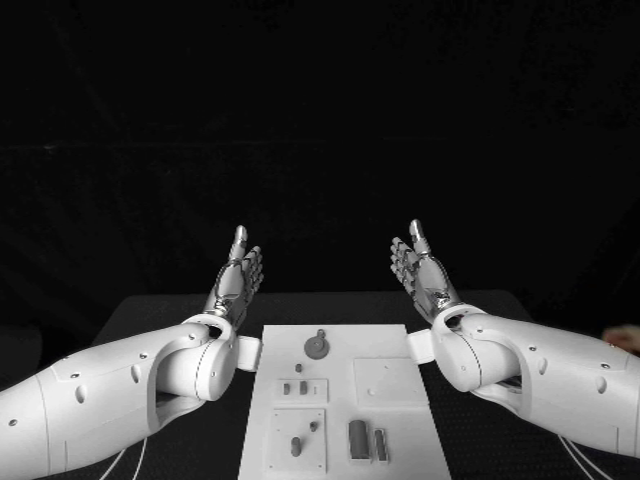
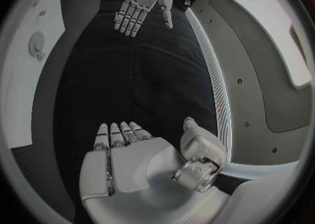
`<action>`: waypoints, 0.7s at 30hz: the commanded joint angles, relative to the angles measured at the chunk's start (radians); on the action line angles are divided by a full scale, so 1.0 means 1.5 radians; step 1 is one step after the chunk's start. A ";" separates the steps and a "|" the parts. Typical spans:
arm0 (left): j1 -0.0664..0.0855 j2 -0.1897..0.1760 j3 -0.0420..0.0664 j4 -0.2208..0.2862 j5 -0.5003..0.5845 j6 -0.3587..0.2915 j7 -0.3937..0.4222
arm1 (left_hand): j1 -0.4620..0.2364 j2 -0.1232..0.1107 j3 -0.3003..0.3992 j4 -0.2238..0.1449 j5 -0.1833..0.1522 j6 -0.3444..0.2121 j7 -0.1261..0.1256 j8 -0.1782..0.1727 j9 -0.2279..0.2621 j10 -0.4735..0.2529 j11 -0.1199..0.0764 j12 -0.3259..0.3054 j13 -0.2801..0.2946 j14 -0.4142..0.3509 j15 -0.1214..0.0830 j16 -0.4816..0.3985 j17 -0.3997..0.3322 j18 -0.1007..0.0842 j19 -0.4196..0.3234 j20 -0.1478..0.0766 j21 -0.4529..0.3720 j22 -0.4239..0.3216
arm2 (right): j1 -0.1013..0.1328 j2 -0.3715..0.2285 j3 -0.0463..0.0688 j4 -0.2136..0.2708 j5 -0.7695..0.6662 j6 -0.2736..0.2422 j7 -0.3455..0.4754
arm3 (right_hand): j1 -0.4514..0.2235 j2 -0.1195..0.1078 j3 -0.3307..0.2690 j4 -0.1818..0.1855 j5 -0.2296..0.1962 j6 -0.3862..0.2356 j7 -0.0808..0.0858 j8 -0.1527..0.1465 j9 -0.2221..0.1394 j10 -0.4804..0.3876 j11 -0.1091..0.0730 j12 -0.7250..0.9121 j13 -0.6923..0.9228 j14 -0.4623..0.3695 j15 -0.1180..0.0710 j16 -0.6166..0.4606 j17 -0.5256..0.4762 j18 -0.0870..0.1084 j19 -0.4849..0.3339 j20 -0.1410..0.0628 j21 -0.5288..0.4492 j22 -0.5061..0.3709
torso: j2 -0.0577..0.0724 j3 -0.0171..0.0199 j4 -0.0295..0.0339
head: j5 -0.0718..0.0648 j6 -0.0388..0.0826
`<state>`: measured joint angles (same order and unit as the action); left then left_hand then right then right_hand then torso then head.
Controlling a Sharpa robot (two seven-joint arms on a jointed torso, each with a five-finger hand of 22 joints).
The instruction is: Assemble the parts on the task board
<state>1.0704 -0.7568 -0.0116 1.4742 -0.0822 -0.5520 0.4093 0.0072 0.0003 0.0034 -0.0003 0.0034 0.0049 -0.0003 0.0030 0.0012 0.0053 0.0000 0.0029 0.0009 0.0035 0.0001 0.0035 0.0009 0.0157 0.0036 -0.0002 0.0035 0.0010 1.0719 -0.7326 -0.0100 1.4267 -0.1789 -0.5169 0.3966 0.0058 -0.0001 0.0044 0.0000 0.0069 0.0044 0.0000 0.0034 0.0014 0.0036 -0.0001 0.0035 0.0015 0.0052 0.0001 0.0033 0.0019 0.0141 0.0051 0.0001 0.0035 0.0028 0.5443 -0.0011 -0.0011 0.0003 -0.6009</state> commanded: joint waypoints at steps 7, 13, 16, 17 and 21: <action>-0.014 -0.015 0.008 0.064 0.055 -0.145 0.074 | -0.005 0.000 -0.002 0.000 -0.002 -0.003 0.000 -0.002 -0.001 -0.004 0.000 -0.002 -0.001 -0.002 0.000 -0.002 -0.001 -0.010 -0.002 0.000 -0.002 -0.001 | -0.014 -0.030 0.006 0.092 0.117 -0.166 0.081 | -0.004 0.000 -0.003 0.000 -0.005 -0.003 0.000 -0.002 -0.001 -0.002 0.000 -0.002 -0.001 -0.003 0.000 -0.002 -0.001 -0.009 -0.003 0.000 -0.002 -0.002 | 0.000 0.0007 0.0007 | 0.000 0.001; -0.014 -0.015 0.008 0.064 0.055 -0.145 0.074 | -0.005 0.000 -0.002 0.000 -0.002 -0.003 0.000 -0.002 -0.001 -0.004 0.000 -0.002 -0.001 -0.002 0.000 -0.002 -0.001 -0.010 -0.002 0.000 -0.002 -0.001 | -0.015 -0.032 0.007 0.096 0.119 -0.169 0.082 | -0.004 0.000 -0.003 0.000 -0.005 -0.003 0.000 -0.002 -0.001 -0.002 0.000 -0.002 -0.001 -0.003 0.000 -0.002 -0.001 -0.009 -0.003 0.000 -0.002 -0.002 | 0.000 0.0007 0.0007 | 0.000 0.001; -0.014 -0.015 0.008 0.064 0.055 -0.145 0.074 | -0.005 0.000 -0.002 0.000 -0.002 -0.003 0.000 -0.002 -0.001 -0.004 0.000 -0.002 -0.001 -0.002 0.000 -0.002 -0.001 -0.010 -0.002 0.000 -0.002 -0.001 | -0.015 -0.032 0.007 0.096 0.119 -0.169 0.082 | -0.004 0.000 -0.003 0.000 -0.005 -0.003 0.000 -0.002 -0.001 -0.002 0.000 -0.002 -0.001 -0.003 0.000 -0.002 -0.001 -0.009 -0.003 0.000 -0.002 -0.002 | 0.000 0.0007 0.0007 | 0.000 0.001; -0.014 -0.015 0.008 0.064 0.055 -0.145 0.074 | -0.005 0.000 -0.002 0.000 -0.002 -0.003 0.000 -0.002 -0.001 -0.004 0.000 -0.002 -0.001 -0.002 0.000 -0.002 -0.001 -0.010 -0.002 0.000 -0.002 -0.001 | -0.015 -0.032 0.007 0.096 0.119 -0.169 0.082 | -0.004 0.000 -0.003 0.000 -0.005 -0.003 0.000 -0.002 -0.001 -0.002 0.000 -0.002 -0.001 -0.003 0.000 -0.002 -0.001 -0.009 -0.003 0.000 -0.002 -0.002 | 0.000 0.0007 0.0007 | 0.000 0.001; -0.014 -0.015 0.008 0.064 0.055 -0.145 0.074 | -0.005 0.000 -0.002 0.000 -0.002 -0.003 0.000 -0.002 -0.001 -0.004 0.000 -0.002 -0.001 -0.002 0.000 -0.002 -0.001 -0.010 -0.002 0.000 -0.002 -0.001 | -0.015 -0.032 0.007 0.096 0.119 -0.169 0.082 | -0.004 0.000 -0.003 0.000 -0.005 -0.003 0.000 -0.002 -0.001 -0.002 0.000 -0.002 -0.001 -0.003 0.000 -0.002 -0.001 -0.009 -0.003 0.000 -0.002 -0.002 | 0.000 0.0007 0.0007 | 0.000 0.001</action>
<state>1.0497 -0.7806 -0.0012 1.5668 -0.0044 -0.7526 0.4955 0.0073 0.0004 0.0035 -0.0004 0.0034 0.0050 -0.0003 0.0030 0.0011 0.0054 0.0001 0.0029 0.0012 0.0036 0.0001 0.0035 0.0010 0.0156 0.0036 -0.0001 0.0037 0.0010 1.0511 -0.7793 -0.0006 1.5680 -0.0075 -0.7577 0.4958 0.0058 -0.0001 0.0045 -0.0001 0.0035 0.0044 0.0001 0.0034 0.0010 0.0036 0.0000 0.0035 0.0010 0.0049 0.0007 0.0033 0.0009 0.0143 0.0052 0.0002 0.0036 0.0010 0.5441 0.0001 0.0000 -0.0001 -0.5999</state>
